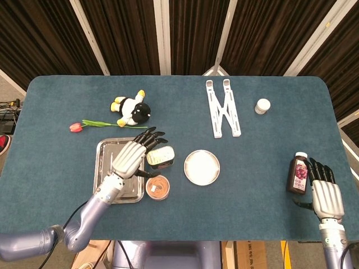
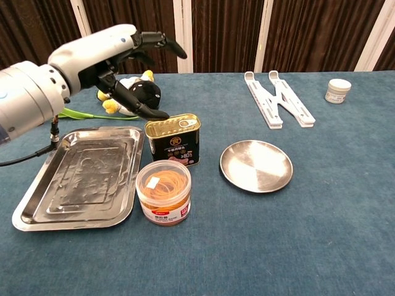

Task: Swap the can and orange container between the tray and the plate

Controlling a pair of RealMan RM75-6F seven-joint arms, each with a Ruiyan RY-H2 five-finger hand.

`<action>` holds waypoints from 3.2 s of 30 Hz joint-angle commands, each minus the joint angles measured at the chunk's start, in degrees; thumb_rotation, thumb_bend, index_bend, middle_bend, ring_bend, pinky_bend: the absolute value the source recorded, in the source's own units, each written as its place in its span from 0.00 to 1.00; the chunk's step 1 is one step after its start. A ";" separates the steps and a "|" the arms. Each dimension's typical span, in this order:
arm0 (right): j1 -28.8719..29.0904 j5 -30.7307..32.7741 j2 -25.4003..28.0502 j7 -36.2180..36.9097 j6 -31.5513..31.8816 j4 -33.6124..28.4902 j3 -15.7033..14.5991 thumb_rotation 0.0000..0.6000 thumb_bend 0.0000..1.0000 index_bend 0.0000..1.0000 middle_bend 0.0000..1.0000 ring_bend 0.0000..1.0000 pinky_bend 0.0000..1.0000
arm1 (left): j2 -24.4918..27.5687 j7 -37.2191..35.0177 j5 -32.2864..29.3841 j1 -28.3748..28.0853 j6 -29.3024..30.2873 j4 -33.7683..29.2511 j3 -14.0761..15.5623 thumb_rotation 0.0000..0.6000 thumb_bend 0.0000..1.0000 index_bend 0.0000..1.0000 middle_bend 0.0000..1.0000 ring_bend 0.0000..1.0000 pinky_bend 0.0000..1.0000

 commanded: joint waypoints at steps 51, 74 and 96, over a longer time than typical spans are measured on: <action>-0.25 -0.68 -0.82 -1.53 0.03 0.94 0.11 1.00 0.08 0.00 0.00 0.00 0.00 | -10.80 -24.40 6.75 -2.99 0.22 27.91 4.44 1.00 0.71 0.49 0.48 0.36 0.42; -0.34 -0.58 -1.12 -2.41 -0.04 0.65 0.05 1.00 0.08 0.00 0.00 0.00 0.00 | 9.03 -33.15 10.25 10.63 5.20 21.51 15.65 1.00 0.66 0.48 0.48 0.36 0.37; -0.62 0.29 -0.59 -0.76 -0.34 0.26 0.53 1.00 0.08 0.00 0.00 0.00 0.00 | 0.85 -31.91 11.73 8.72 3.06 29.11 14.21 1.00 0.14 0.26 0.14 0.05 0.17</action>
